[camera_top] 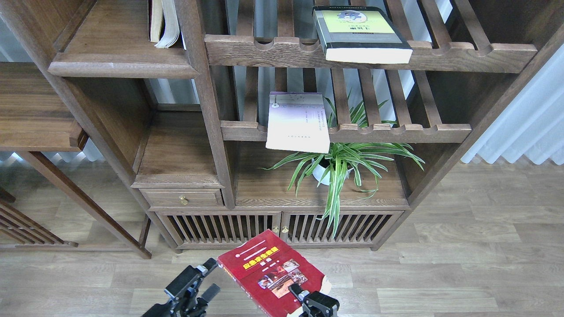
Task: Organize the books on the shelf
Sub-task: 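Grasp the red book with the left gripper and release the right gripper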
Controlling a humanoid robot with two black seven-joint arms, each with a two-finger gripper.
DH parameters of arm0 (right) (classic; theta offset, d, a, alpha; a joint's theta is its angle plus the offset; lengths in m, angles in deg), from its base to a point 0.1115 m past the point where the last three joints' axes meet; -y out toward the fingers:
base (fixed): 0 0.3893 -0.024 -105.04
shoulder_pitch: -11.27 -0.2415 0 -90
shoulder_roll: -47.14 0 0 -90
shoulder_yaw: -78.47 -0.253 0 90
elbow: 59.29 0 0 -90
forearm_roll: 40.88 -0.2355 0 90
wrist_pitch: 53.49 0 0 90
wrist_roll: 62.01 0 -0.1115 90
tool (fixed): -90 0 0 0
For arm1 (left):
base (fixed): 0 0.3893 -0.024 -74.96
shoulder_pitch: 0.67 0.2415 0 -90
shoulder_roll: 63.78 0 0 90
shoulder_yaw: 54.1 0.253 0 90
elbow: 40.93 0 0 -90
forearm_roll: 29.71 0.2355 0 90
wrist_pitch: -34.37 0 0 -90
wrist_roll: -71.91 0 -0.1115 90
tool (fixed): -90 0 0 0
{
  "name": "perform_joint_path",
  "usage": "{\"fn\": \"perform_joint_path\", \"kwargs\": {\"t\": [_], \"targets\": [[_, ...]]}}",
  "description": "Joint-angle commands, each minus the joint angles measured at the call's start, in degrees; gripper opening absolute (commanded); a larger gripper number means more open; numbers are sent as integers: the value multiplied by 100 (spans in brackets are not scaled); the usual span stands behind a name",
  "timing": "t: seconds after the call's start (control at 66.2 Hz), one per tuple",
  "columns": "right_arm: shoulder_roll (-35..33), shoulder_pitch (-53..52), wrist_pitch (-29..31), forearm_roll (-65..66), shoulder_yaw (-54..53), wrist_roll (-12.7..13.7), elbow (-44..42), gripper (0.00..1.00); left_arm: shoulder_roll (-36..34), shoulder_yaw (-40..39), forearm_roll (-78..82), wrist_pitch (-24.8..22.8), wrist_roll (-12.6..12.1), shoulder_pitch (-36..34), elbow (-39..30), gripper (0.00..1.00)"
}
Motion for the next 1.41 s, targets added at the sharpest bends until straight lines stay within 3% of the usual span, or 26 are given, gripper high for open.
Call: {"fn": "perform_joint_path", "kwargs": {"t": [0.0, 0.121, 0.378, 0.438, 0.68, 0.862, 0.983, 1.073, 1.088, 1.164, 1.391], "targets": [[18, 40, 0, 31, 53, 0, -1, 8, 118, 77, -1, 1, 3, -55, 138, 99], [88, 92, 0, 180, 53, 0, -62, 8, 109, 297, -1, 1, 12, -99, 235, 87], [141, 163, 0, 277, 238, 0, -168, 10, 65, 596, -1, 1, -14, -73, 332, 73], [167, 189, 0, 321, 256, 0, -203, 10, 65, 648, -1, 1, -14, -55, 332, 65], [290, 321, 0, 550, 264, 0, -343, 10, 38, 657, -36, 1, -23, -38, 332, 54], [308, 356, 0, 655, 264, 0, -405, 11, 47, 684, -300, 1, -67, -46, 341, 52], [326, 356, 0, 655, 264, 0, -422, 11, 47, 675, -326, 1, -85, -29, 341, 38], [343, 356, 0, 664, 264, 0, -422, 11, 47, 684, -432, 1, -181, -3, 341, 33], [343, 365, 0, 664, 264, 0, -422, 11, 39, 736, -528, 1, -320, 6, 341, 30], [343, 365, 0, 716, 264, 0, -422, 12, 30, 868, -713, 1, -506, 6, 341, 29], [334, 365, 0, 743, 264, 0, -422, 13, 56, 903, -889, 1, -480, 33, 358, 33]]}}
